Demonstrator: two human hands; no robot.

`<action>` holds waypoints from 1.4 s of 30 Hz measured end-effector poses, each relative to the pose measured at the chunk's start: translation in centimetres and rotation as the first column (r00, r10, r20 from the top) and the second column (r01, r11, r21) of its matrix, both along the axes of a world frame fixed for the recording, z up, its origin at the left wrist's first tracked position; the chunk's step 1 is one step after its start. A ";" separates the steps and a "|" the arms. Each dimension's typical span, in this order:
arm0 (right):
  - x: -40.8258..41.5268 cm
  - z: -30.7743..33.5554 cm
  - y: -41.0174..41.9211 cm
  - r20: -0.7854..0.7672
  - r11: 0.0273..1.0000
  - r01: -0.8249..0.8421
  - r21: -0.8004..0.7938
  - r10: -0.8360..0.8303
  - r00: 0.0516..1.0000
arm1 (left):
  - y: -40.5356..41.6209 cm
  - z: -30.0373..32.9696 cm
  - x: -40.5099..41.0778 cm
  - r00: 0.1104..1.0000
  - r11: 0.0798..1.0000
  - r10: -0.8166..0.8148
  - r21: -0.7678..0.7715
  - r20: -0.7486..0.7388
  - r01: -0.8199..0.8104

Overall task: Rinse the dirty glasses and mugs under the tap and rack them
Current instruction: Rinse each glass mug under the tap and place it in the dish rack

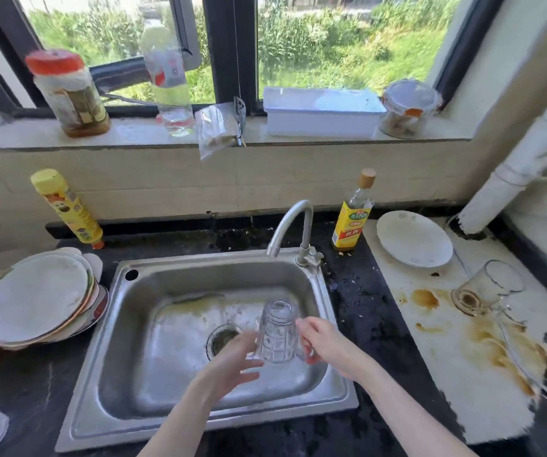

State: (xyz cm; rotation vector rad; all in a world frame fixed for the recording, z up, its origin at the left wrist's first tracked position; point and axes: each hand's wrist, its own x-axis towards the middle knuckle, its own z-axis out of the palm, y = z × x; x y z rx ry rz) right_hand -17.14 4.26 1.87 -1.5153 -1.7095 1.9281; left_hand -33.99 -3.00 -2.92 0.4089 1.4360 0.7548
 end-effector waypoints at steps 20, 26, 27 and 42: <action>12.9 4.2 -30.4 -0.197 0.414 0.909 0.051 -0.888 0.415 | -11.8 5.8 8.4 -0.103 -0.096 -0.093 -0.094 -0.990 0.991; 20.0 3.5 -45.9 -0.175 0.165 0.985 0.057 -0.969 0.173 | -21.9 6.5 20.2 0.054 -0.333 -0.191 0.117 -0.980 0.936; 21.2 3.5 -48.6 -0.172 0.118 0.991 0.055 -0.977 0.126 | -24.0 6.6 22.3 0.056 -0.371 -0.201 0.129 -0.978 0.920; 37.8 4.4 -74.4 -0.196 -0.458 0.874 0.165 -0.883 -0.426 | -45.6 6.5 46.5 -0.107 -0.763 -0.150 0.046 -0.983 0.644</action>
